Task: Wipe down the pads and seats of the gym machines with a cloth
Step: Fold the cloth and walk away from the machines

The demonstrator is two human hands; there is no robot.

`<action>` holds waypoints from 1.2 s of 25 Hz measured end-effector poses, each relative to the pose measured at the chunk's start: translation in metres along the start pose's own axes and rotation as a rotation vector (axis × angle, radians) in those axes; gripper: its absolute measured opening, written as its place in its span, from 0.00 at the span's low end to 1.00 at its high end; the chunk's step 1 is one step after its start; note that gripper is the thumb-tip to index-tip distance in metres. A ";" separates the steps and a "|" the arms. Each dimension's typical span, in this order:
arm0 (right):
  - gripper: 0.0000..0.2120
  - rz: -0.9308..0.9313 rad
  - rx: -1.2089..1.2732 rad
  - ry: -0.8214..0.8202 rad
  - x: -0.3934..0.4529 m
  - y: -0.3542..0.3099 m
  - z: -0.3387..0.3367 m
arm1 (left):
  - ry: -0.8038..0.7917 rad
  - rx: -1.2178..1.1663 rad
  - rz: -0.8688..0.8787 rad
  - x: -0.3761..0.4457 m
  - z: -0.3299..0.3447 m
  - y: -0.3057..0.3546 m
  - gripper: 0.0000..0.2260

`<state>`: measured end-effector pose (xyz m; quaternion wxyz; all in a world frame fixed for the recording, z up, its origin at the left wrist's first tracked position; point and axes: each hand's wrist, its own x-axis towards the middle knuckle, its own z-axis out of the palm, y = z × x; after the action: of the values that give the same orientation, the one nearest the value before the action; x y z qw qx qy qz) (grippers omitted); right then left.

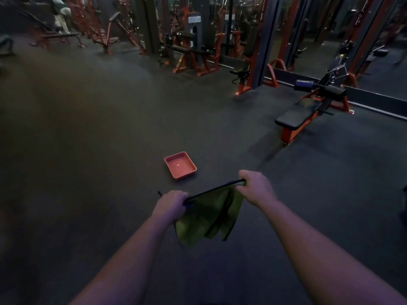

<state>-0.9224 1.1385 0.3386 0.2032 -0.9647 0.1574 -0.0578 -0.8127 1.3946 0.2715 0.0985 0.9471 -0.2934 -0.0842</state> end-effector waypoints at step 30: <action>0.24 -0.438 0.081 -0.516 0.409 -0.052 0.093 | 0.078 -0.489 -0.220 0.315 -0.064 -0.072 0.17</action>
<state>-0.5059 1.0845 0.2950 0.2570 -0.9496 -0.1124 0.1398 -0.5042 1.2810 0.2844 0.3260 0.9238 -0.1559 -0.1263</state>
